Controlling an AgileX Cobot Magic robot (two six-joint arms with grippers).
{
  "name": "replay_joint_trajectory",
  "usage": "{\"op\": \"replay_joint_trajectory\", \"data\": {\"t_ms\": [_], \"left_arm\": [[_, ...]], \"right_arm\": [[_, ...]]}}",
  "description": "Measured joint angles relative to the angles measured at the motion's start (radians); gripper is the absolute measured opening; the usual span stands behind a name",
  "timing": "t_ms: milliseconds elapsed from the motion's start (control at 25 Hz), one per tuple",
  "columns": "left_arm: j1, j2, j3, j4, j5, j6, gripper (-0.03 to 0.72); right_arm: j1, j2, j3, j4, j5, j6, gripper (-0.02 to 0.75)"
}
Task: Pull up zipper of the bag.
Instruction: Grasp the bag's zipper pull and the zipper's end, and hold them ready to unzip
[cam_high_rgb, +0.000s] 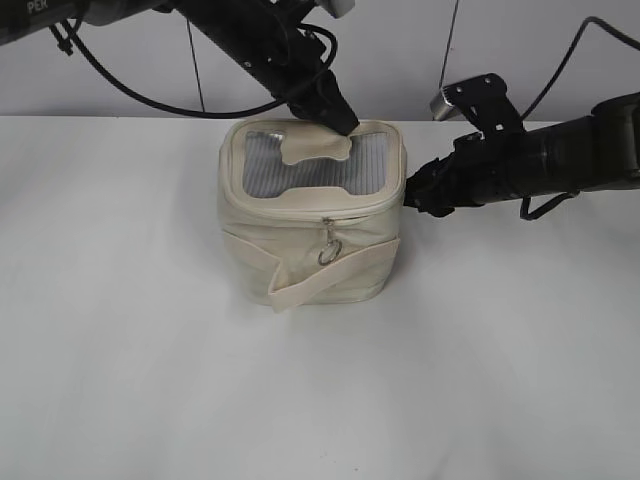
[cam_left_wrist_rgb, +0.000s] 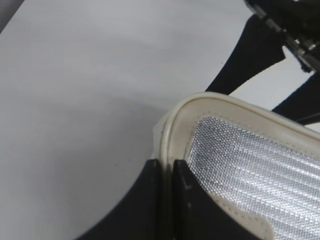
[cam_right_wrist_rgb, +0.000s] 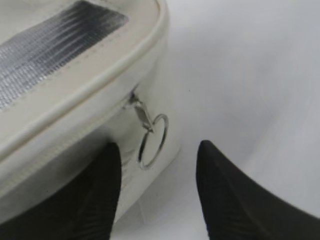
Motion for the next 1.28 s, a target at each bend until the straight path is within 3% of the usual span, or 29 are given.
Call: {"op": "replay_joint_trajectory", "data": {"t_ms": [120,200,320,400,680,960,1160,1280], "left_arm": [[0.0,0.0,0.0,0.001,0.0,-0.001,0.033],[0.0,0.0,0.0,0.001,-0.001,-0.001,0.033],[0.0,0.0,0.0,0.001,-0.001,-0.003,0.033],[0.0,0.0,0.0,0.002,-0.002,-0.004,0.033],[0.0,0.0,0.0,0.01,-0.004,-0.021,0.033],[-0.005,0.0,0.0,0.017,-0.006,-0.051,0.033],[-0.006,0.0,0.0,0.021,-0.016,-0.092,0.033],[-0.008,0.0,0.0,0.025,-0.029,-0.127,0.033]], "right_arm": [[0.0,0.034,-0.035,0.0,0.002,-0.001,0.363],[0.0,0.05,-0.065,0.0,0.006,-0.001,0.302],[0.002,0.057,-0.094,0.0,0.018,0.0,0.08],[0.002,0.057,-0.096,-0.025,0.02,0.044,0.015],[0.001,-0.031,-0.042,-0.384,0.023,0.423,0.008],[0.001,-0.198,0.137,-0.404,0.038,0.486,0.008],[0.001,-0.263,0.192,-0.41,0.169,0.496,0.008],[0.043,-0.265,0.194,-0.409,0.205,0.518,0.008]]}}
